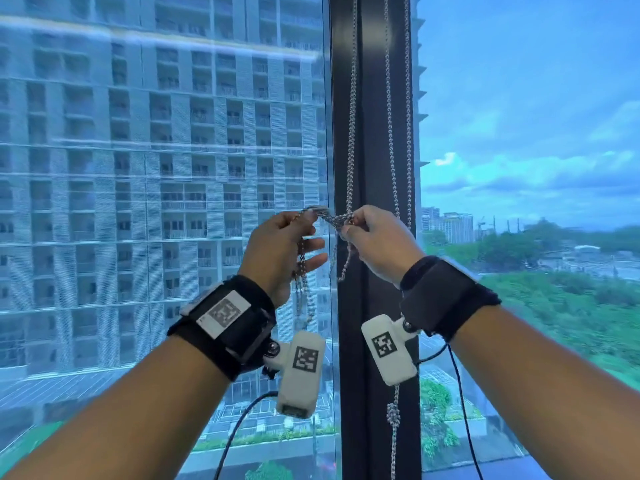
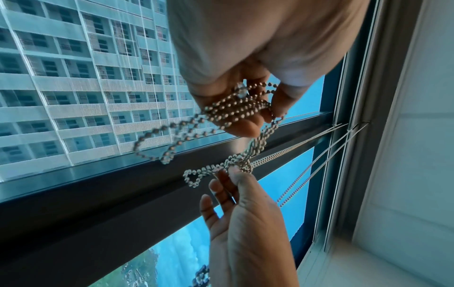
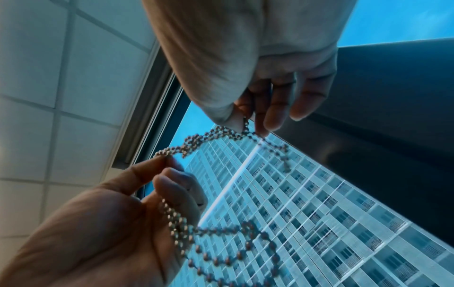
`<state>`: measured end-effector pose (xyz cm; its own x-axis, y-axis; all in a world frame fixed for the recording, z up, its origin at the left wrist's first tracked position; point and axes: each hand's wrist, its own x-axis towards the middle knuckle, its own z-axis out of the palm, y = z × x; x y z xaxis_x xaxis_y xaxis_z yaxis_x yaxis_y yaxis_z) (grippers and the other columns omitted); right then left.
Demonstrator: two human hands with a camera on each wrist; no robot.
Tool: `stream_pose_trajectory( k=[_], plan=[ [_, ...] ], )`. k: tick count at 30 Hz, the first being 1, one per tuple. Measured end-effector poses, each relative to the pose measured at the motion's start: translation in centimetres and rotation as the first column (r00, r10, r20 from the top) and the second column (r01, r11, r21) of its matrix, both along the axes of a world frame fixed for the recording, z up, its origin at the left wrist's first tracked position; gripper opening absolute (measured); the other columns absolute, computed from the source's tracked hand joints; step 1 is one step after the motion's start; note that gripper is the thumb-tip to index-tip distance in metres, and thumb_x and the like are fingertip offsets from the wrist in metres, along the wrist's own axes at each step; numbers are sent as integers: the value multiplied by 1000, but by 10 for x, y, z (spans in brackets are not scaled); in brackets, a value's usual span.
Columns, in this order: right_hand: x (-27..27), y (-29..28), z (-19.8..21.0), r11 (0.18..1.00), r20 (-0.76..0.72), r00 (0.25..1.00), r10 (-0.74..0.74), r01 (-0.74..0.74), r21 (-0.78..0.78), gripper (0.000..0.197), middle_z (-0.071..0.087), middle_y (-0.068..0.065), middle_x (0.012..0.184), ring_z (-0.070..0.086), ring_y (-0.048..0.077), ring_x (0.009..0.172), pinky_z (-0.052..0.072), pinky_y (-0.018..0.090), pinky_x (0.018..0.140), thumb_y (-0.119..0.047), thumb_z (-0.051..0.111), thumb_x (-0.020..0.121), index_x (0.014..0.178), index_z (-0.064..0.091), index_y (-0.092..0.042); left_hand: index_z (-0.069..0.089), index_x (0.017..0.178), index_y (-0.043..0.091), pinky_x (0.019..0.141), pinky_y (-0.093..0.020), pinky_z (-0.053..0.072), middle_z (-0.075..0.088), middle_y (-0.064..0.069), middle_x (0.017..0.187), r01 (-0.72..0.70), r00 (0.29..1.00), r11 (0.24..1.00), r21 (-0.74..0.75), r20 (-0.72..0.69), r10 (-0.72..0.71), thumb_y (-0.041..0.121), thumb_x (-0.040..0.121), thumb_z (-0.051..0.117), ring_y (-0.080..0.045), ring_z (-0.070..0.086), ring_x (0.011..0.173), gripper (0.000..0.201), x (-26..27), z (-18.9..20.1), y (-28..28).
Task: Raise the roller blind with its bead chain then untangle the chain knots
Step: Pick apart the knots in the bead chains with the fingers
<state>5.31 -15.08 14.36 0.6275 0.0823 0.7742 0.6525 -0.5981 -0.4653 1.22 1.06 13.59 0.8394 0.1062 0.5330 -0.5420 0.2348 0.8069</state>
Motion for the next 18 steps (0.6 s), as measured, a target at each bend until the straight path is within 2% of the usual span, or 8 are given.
stream_pose_trajectory(
  k=[2, 4, 8, 10, 12, 13, 15, 18],
  plan=[
    [4, -3, 0, 997, 25, 997, -70, 71, -36, 17, 63, 1, 82, 55, 17, 72, 36, 27, 57, -28, 54, 97, 85, 57, -16, 63, 92, 11, 57, -26, 54, 55, -2, 81, 14, 1000, 999, -51, -5, -14, 17, 97, 59, -14, 57, 67, 8, 0, 3, 2],
    [7, -4, -2, 996, 12, 997, -81, 82, -39, 17, 62, 2, 83, 53, 16, 71, 34, 27, 56, -26, 53, 96, 86, 58, -14, 61, 83, 12, 58, -29, 51, 52, -1, 73, 48, 999, 996, -79, -20, -50, 16, 95, 55, -15, 53, 65, 14, -2, 4, 4],
    [11, -6, -7, 999, -25, 999, -26, 27, 33, 16, 70, 8, 89, 65, 27, 84, 52, 39, 69, -27, 52, 93, 91, 60, -14, 43, 60, 16, 72, -37, 50, 39, -2, 57, 114, 993, 990, -79, -18, -115, 13, 89, 45, -19, 48, 57, 29, -3, -3, 11],
    [12, -5, -8, 998, -38, 999, 19, -17, 68, 13, 71, 7, 89, 70, 25, 83, 58, 45, 77, -25, 53, 93, 92, 60, -14, 39, 51, 16, 74, -40, 52, 32, -5, 55, 197, 979, 977, -77, -35, -200, 12, 83, 43, -22, 47, 54, 32, -2, -8, 15],
    [12, -4, -7, 994, -48, 997, 62, -58, 91, 10, 73, 7, 87, 73, 22, 79, 59, 48, 79, -22, 54, 92, 91, 58, -13, 37, 48, 15, 73, -41, 54, 30, -7, 52, 344, 936, 939, 22, -91, -341, 13, 74, 43, -25, 47, 51, 27, -1, -14, 21],
    [12, -3, -7, 992, -57, 995, 82, -76, 105, 9, 73, 8, 86, 73, 22, 78, 59, 49, 80, -20, 55, 92, 91, 58, -12, 38, 49, 14, 74, -42, 55, 31, -7, 52, 423, 903, 894, 148, -148, -403, 14, 72, 45, -25, 49, 50, 23, -1, -17, 25],
    [11, -4, -5, 984, -86, 989, 121, -107, 143, 9, 74, 12, 85, 74, 26, 77, 60, 50, 77, -17, 56, 92, 93, 57, -8, 40, 53, 12, 77, -45, 54, 34, -7, 54, 509, 861, 739, 442, -270, -431, 18, 72, 50, -24, 53, 49, 22, 1, -24, 31],
    [8, -4, -4, 971, -120, 977, 176, -152, 182, 10, 72, 17, 84, 73, 16, 65, 63, 46, 72, -12, 55, 95, 97, 55, -2, 44, 54, 10, 76, -46, 56, 42, -6, 51, 473, 880, 513, 716, -351, -320, 17, 77, 53, -19, 54, 46, 26, 4, -34, 32]
  ],
)
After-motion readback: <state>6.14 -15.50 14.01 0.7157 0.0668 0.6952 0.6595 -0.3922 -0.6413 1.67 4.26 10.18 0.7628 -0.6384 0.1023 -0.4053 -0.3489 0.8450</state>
